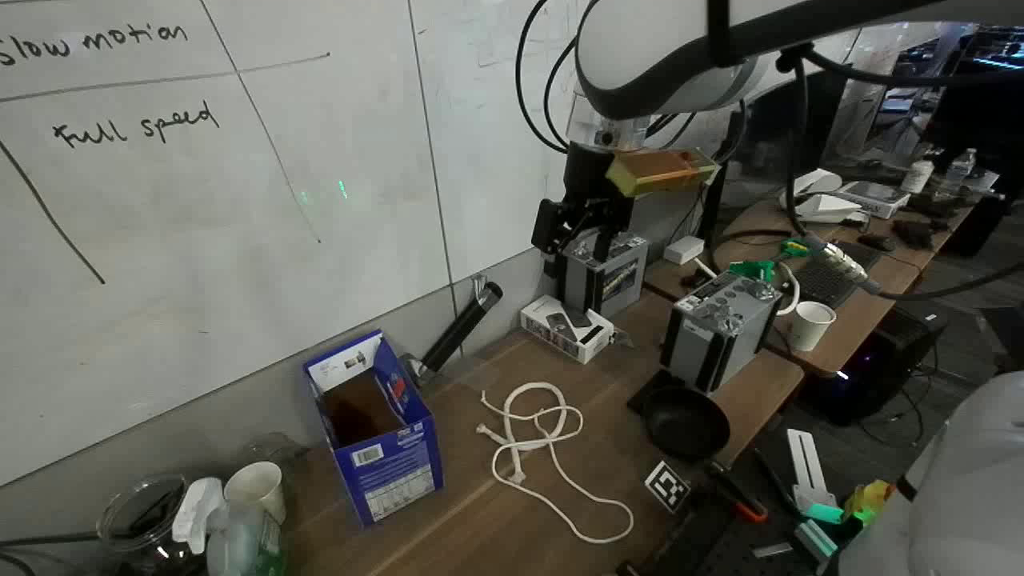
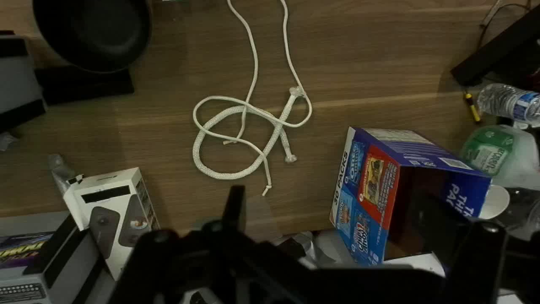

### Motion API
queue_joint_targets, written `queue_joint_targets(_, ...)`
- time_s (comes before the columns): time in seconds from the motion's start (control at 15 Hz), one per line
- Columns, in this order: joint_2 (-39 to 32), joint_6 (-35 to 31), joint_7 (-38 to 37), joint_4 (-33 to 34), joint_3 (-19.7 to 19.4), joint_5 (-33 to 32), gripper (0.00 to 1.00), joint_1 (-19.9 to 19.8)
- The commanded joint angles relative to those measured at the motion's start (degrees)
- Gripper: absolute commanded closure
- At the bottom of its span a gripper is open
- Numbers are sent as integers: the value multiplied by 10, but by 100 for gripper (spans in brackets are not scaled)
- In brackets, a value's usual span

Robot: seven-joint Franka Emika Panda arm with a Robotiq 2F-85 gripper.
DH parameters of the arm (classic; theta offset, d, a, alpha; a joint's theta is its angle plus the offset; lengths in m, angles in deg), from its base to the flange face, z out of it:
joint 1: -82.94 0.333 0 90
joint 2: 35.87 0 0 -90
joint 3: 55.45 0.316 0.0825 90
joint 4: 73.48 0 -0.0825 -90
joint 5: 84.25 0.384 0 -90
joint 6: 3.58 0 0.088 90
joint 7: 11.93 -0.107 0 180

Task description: Put the white object in the blue box

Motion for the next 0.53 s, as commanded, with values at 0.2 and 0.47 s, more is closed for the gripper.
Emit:
queue_joint_targets(0.2, 3, 2, 0, 8, 1, 0, 0, -1)
queue_joint_targets(0.47, -12, -14, -2, 8, 0, -7, 0, -7)
